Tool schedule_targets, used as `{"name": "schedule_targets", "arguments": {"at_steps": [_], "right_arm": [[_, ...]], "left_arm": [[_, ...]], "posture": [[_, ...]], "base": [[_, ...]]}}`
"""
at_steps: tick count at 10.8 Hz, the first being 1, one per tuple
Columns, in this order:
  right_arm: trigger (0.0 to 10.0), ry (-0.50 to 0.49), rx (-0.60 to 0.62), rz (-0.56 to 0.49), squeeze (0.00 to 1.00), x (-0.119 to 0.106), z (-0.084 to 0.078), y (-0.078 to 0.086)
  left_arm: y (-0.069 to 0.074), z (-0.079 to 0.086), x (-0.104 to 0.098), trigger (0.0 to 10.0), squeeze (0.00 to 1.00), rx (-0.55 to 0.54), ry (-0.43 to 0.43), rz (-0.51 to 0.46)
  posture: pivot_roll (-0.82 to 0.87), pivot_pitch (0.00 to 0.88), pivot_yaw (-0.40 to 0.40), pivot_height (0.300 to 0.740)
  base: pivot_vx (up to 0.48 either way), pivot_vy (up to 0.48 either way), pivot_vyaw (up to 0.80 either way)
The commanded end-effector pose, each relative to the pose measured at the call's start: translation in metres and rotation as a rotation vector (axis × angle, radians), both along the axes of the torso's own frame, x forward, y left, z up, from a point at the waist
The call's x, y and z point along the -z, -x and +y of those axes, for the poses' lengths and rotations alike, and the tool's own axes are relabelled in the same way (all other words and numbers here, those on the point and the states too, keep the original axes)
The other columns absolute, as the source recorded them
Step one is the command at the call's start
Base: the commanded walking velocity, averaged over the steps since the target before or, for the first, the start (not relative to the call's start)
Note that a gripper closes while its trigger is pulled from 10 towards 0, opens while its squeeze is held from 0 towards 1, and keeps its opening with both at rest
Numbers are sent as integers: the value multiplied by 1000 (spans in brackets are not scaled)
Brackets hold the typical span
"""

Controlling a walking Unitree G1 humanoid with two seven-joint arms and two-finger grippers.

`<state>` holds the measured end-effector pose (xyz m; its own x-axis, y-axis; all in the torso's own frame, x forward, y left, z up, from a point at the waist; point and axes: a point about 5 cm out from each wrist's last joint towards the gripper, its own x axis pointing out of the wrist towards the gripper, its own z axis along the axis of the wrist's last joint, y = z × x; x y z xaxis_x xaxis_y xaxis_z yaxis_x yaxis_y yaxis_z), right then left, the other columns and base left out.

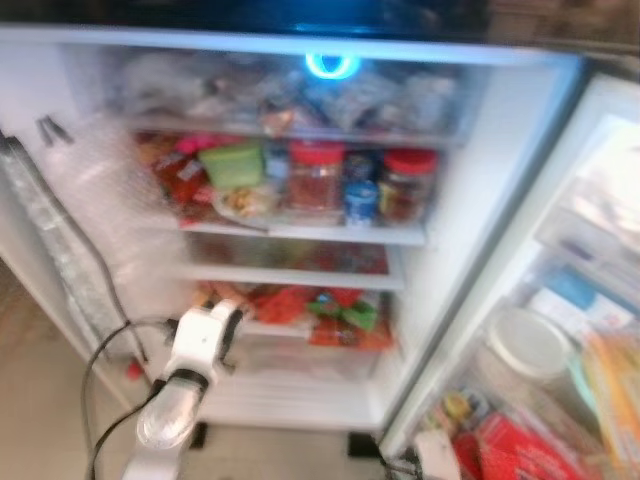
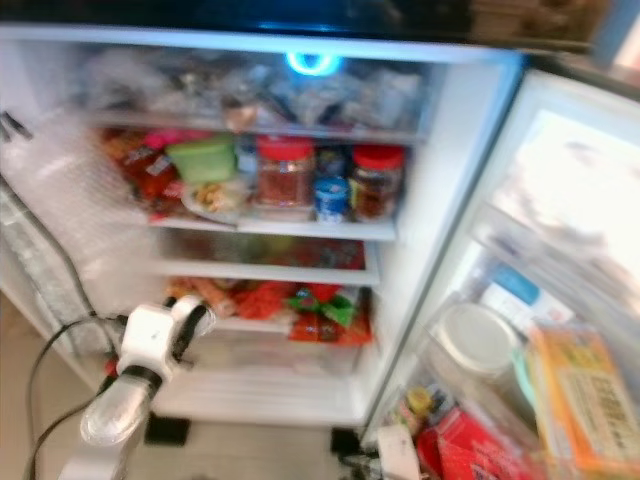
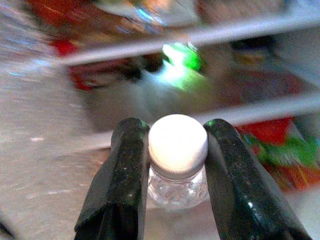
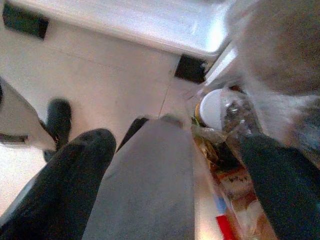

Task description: Restocking fridge

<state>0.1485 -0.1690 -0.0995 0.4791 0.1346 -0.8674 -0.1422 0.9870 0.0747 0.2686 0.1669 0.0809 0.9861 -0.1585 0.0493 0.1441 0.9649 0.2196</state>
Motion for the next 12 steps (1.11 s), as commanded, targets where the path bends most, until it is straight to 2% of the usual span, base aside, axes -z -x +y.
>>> {"name": "schedule_targets", "arguments": {"at_steps": [1, 9, 12], "right_arm": [[10000, 14, 7, 14, 0, 1, -5, 3], [10000, 25, -1, 12, 0, 1, -6, 3], [10000, 24, 4, 15, 0, 1, -6, 3]], "left_arm": [[2, 4, 3, 10000, 0, -16, 8, 17], [-2, -2, -3, 10000, 0, 0, 54, 3], [-5, -5, -7, 10000, 0, 21, 43, -12]], "posture": [[51, 0, -45, 663], [50, 0, -48, 663], [50, 0, -46, 663]], "base": [[0, 0, 0], [0, 0, 0], [0, 0, 0]]}}
